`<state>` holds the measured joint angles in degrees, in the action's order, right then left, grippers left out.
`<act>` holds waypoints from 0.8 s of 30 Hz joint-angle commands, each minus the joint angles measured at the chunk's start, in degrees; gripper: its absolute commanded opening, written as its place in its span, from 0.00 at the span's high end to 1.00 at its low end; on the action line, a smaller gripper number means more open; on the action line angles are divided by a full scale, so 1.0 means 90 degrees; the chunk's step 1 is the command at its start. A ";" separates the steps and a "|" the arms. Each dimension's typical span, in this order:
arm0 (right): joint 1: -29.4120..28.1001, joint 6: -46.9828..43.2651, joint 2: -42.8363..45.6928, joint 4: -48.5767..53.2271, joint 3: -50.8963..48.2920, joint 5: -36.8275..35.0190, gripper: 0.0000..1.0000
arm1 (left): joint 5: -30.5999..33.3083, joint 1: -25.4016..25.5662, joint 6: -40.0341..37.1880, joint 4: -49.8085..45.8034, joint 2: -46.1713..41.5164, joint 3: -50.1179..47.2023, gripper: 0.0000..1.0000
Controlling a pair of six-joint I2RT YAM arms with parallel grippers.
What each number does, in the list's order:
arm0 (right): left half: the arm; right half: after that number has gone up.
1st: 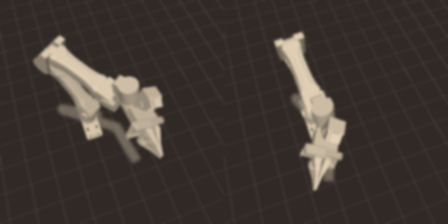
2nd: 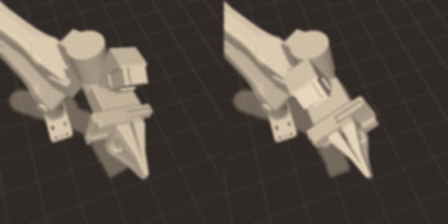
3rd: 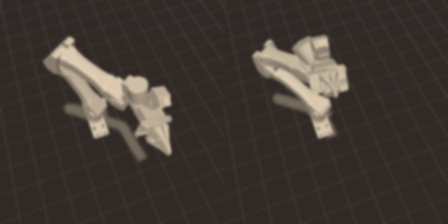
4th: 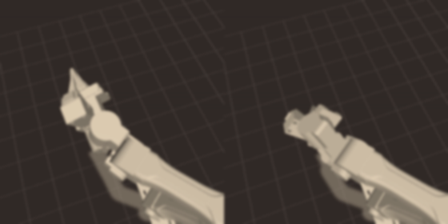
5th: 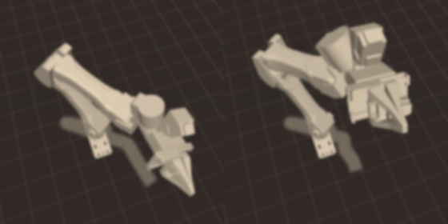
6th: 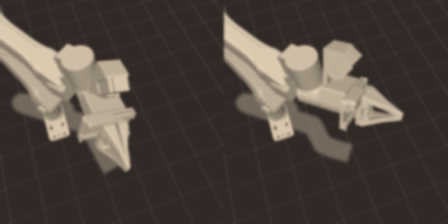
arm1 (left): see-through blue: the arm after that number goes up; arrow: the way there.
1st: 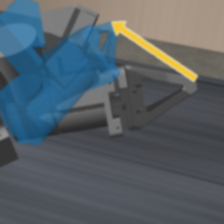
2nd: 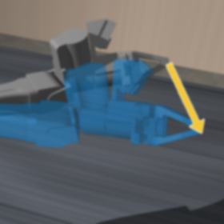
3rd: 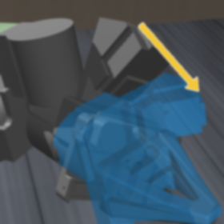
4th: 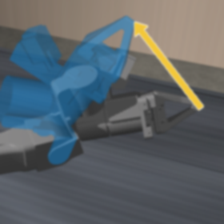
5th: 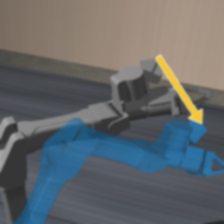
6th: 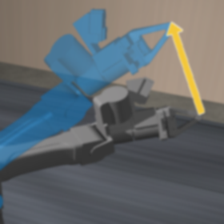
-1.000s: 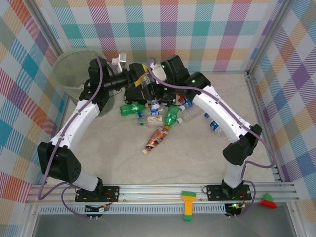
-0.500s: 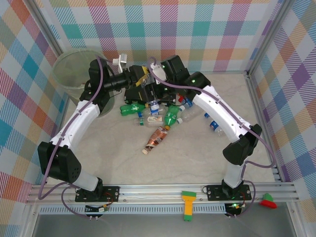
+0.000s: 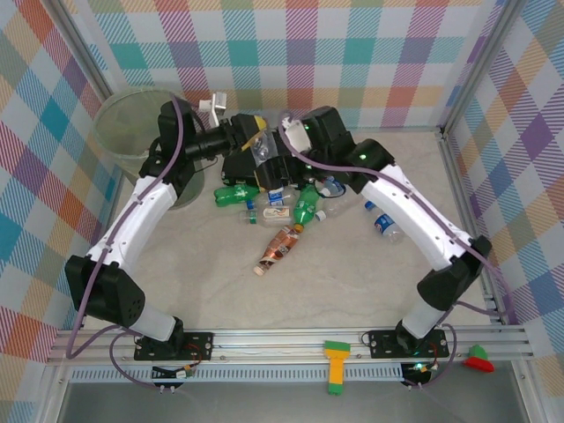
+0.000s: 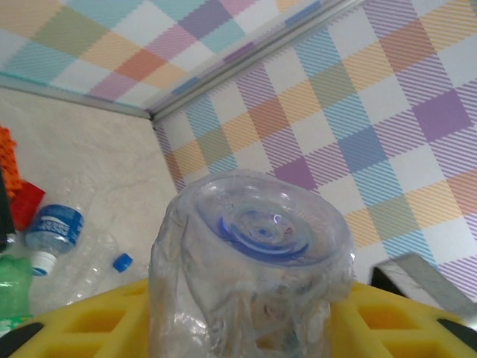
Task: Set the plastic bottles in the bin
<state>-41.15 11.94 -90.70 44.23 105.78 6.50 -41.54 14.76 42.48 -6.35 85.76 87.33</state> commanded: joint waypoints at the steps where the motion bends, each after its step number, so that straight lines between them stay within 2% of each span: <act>1: 0.0050 0.0081 0.0475 -0.0457 -0.0218 -0.0467 0.01 | 0.0771 -0.0180 -0.0743 -0.0726 -0.0148 0.0531 0.51; 11: 0.0099 -0.0227 0.1140 -0.0957 -0.0747 -0.1061 0.01 | 0.3190 -0.0670 -0.1968 -0.1934 -0.0222 0.1748 0.52; 18: 0.0210 -0.0482 0.1210 -0.1211 -0.0910 -0.1019 0.01 | 0.4286 -0.1400 -0.2141 -0.2510 0.0070 0.2835 0.52; 24: 0.0384 -0.0506 0.1220 -0.1502 -0.1000 -0.0701 0.01 | 0.4922 -0.2113 -0.2470 -0.2437 0.0386 0.3276 0.52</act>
<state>-38.41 8.47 -81.14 34.46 97.25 -1.41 -2.55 -2.48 23.66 -27.11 87.26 114.91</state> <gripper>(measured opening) 0.990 0.480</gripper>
